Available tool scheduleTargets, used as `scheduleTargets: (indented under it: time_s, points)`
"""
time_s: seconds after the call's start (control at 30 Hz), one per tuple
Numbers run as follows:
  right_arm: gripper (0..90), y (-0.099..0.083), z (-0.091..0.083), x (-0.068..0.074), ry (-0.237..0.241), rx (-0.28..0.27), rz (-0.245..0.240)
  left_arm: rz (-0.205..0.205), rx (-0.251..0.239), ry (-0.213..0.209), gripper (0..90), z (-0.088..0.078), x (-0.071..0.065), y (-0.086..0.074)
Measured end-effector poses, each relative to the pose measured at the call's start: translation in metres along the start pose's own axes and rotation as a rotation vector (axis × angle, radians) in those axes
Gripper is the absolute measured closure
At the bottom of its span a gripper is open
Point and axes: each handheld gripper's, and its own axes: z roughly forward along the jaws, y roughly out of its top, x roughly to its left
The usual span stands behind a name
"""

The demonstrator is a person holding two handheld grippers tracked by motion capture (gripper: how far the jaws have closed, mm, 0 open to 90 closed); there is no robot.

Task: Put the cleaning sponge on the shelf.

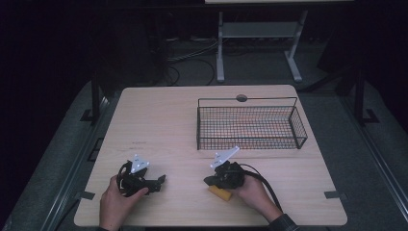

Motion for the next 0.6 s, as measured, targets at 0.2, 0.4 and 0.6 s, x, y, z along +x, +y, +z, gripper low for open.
scheduleTargets:
  time_s: [0.2, 0.4, 0.6]
  points:
    - [89.6, -0.010, -0.008, 0.001, 0.000, 0.003, 0.019, 0.000, 0.000, 0.000, 13.0, 0.000, 0.000, 0.000]
    - [89.6, -0.020, -0.017, 0.001, -0.013, 0.008, 0.033, -0.001, -0.001, 0.000, 13.0, 0.000, 0.000, 0.000]
    - [89.6, -0.029, -0.026, 0.001, -0.023, 0.014, 0.049, -0.002, -0.002, -0.001, 13.1, 0.000, 0.000, 0.000]
